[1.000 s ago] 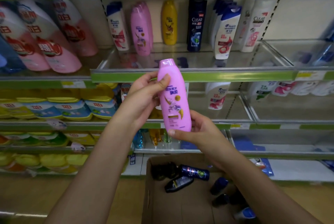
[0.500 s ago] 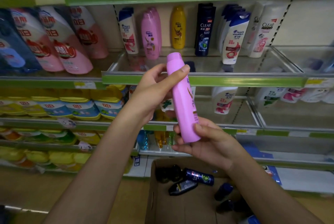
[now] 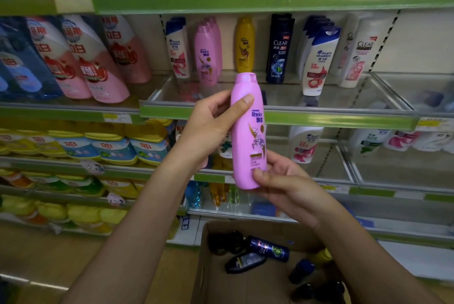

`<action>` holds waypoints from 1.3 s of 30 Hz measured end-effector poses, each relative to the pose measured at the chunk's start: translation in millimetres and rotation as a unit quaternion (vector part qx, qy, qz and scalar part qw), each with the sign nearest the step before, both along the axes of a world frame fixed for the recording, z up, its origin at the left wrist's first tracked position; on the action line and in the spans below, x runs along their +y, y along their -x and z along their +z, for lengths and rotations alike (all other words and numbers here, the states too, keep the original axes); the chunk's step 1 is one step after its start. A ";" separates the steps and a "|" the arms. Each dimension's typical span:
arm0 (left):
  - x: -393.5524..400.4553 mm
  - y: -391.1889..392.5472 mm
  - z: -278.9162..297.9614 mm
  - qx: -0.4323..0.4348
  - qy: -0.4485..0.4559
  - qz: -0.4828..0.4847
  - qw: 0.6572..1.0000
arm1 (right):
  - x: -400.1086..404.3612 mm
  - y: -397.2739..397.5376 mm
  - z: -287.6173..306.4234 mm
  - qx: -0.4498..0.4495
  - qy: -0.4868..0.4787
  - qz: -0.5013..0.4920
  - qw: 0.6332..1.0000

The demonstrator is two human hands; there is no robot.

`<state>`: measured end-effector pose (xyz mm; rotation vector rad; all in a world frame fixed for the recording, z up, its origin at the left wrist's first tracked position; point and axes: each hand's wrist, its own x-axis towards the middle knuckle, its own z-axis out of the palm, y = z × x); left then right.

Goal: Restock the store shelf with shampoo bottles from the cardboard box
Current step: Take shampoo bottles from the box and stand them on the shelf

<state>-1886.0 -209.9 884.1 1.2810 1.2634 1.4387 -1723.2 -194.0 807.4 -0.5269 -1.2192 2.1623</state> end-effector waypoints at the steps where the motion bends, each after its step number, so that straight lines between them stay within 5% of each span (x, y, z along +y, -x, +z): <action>1: 0.1 0.1 -1.3 0.005 -0.003 0.005 1.000 | 0.2 1.4 2.3 -0.020 -0.015 -0.026 0.999; 15: 38.8 72.6 4.5 0.006 -0.019 0.013 1.000 | 39.2 65.3 16.9 -0.153 -0.188 -0.147 0.959; 24: 90.3 136.1 16.0 0.092 -0.044 0.014 0.995 | 92.2 142.0 23.6 -0.218 -0.245 -0.197 0.924; 39: 176.8 177.7 3.4 0.120 -0.063 0.020 0.991 | 173.1 196.2 24.6 -0.321 -0.310 -0.247 0.860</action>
